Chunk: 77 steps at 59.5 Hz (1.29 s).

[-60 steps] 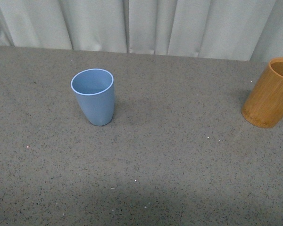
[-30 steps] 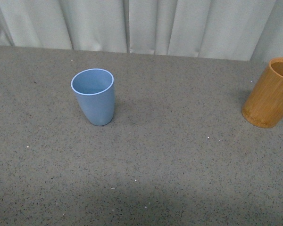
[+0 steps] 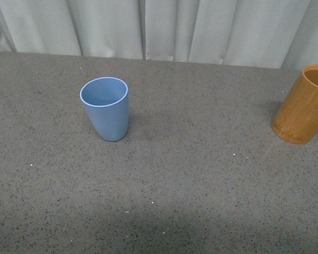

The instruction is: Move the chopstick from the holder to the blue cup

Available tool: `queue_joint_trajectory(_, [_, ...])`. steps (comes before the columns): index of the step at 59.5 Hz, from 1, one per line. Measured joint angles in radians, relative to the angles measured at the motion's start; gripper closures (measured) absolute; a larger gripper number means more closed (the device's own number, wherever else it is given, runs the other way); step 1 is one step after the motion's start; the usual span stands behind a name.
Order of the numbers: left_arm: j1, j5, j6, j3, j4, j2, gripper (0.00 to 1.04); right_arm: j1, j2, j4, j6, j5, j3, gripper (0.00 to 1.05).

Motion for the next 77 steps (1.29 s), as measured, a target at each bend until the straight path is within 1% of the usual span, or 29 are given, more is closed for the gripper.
queue_joint_trajectory(2, [-0.023,-0.087,-0.103,0.012,-0.005,0.072,0.07,0.0,0.0,0.0,0.0,0.0,0.0,0.1])
queue_joint_trajectory(3, [-0.032,-0.112,-0.166,0.015,0.006,0.108,0.07,0.0,0.0,0.0,0.0,0.0,0.0,0.1])
queue_joint_trajectory(8, [-0.035,-0.123,-0.338,0.024,0.081,0.246,0.07,0.0,0.0,0.0,0.0,0.0,0.0,0.1])
queue_joint_trajectory(13, [-0.024,-0.117,-0.446,0.044,0.169,0.373,0.07,0.0,0.0,0.0,0.0,0.0,0.0,0.1])
queue_joint_trajectory(20, [-0.022,-0.118,-0.535,0.085,0.3,0.552,0.07,0.0,0.0,0.0,0.0,0.0,0.0,0.1])
queue_joint_trajectory(23, [-0.043,-0.132,-0.568,0.114,0.389,0.671,0.07,0.0,0.0,0.0,0.0,0.0,0.0,0.1])
queue_joint_trajectory(28, [-0.072,-0.146,-0.598,0.143,0.495,0.803,0.07,0.0,0.0,0.0,0.0,0.0,0.0,0.1])
queue_joint_trajectory(39, [-0.109,-0.162,-0.661,0.232,0.634,1.062,0.07,0.0,0.0,0.0,0.0,0.0,0.0,0.1])
queue_joint_trajectory(46, [-0.125,-0.172,-0.668,0.287,0.637,1.163,0.07,0.0,0.0,0.0,0.0,0.0,0.0,0.1])
queue_joint_trajectory(51, [-0.153,-0.167,-0.659,0.341,0.587,1.233,0.07,0.0,0.0,0.0,0.0,0.0,0.0,0.1])
queue_joint_trajectory(58, [-0.167,-0.16,-0.66,0.384,0.548,1.291,0.07,0.0,0.0,0.0,0.0,0.0,0.0,0.1])
queue_joint_trajectory(77, [-0.223,-0.174,-0.664,0.501,0.54,1.456,0.07,0.0,0.0,0.0,0.0,0.0,0.0,0.1])
